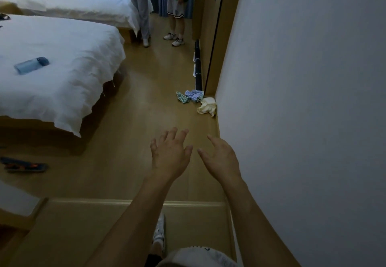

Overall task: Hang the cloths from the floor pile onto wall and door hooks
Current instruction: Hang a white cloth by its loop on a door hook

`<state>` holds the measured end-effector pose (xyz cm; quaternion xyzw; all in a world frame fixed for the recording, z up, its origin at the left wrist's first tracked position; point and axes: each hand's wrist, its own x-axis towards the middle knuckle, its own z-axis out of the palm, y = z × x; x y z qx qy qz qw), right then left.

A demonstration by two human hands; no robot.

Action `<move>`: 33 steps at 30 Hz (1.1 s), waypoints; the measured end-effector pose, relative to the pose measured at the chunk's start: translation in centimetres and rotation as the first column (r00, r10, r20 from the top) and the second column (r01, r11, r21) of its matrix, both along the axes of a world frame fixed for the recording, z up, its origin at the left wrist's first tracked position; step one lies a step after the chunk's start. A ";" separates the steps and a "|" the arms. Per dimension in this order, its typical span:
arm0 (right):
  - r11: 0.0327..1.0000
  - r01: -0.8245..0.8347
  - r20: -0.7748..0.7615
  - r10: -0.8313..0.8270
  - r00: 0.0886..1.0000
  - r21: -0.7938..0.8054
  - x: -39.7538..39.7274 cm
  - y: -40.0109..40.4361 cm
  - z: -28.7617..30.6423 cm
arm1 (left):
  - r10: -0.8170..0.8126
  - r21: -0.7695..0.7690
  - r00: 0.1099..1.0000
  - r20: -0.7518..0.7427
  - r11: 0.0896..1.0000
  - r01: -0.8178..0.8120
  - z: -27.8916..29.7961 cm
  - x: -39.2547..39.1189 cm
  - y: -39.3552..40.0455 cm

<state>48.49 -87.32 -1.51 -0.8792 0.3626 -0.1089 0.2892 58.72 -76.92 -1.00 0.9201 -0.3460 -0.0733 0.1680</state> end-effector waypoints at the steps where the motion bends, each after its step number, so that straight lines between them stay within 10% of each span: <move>1: 1.000 0.007 -0.003 -0.007 1.000 -0.007 1.6 -1.1 -0.1 | -0.009 -0.010 1.000 -0.001 1.000 0.009 -0.2 1.7 -1.2; 33: 0.991 0.014 -0.088 -0.002 0.996 0.134 48.8 -33.3 -4.3 | -0.032 0.076 0.999 -0.033 0.997 0.035 -4.1 49.2 -33.2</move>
